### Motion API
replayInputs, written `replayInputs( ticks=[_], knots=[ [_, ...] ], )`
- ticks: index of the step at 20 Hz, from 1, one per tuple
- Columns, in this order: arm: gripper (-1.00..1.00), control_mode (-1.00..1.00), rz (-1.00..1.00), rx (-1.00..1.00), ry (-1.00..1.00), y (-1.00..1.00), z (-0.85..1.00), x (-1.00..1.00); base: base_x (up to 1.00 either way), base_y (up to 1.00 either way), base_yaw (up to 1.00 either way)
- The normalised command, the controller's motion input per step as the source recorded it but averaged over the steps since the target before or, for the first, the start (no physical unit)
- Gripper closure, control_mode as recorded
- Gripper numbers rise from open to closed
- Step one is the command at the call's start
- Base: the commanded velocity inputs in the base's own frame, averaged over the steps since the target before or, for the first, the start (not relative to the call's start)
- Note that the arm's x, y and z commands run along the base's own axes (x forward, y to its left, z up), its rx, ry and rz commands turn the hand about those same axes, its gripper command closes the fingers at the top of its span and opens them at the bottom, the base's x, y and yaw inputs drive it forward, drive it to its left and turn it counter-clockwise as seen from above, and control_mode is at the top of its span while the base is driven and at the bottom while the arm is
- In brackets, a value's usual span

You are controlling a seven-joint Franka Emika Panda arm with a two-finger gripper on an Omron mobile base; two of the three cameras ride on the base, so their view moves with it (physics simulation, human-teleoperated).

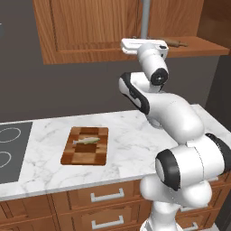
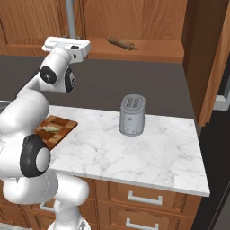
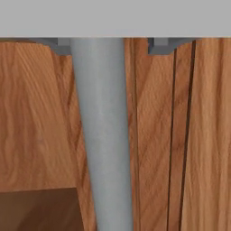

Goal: Open the cabinet, retrieve the rolling pin, and place it next to the meat on the cutting board to prepare for tenderizing.

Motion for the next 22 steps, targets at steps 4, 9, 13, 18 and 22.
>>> replayInputs(
  ticks=[4, 9, 13, 18, 22],
  knots=[
    [1.0, -1.0, 0.0, -0.04, 0.0, 0.03, -0.06, -0.02, 0.0, 0.0, 0.0],
    [1.0, -1.0, 0.0, -0.05, 0.0, 0.09, -0.03, -0.28, 0.0, 0.0, 0.0],
    [1.0, -1.0, 0.0, -0.07, 0.0, 0.28, 0.0, -0.74, 0.0, 0.0, 0.0],
    [1.0, -1.0, 0.06, -0.05, -0.02, 0.51, -0.02, -1.0, 0.0, 0.0, 0.0],
    [1.0, -1.0, 0.11, -0.01, 0.0, 0.64, -0.06, -1.0, 0.0, 0.0, 0.0]
  ],
)
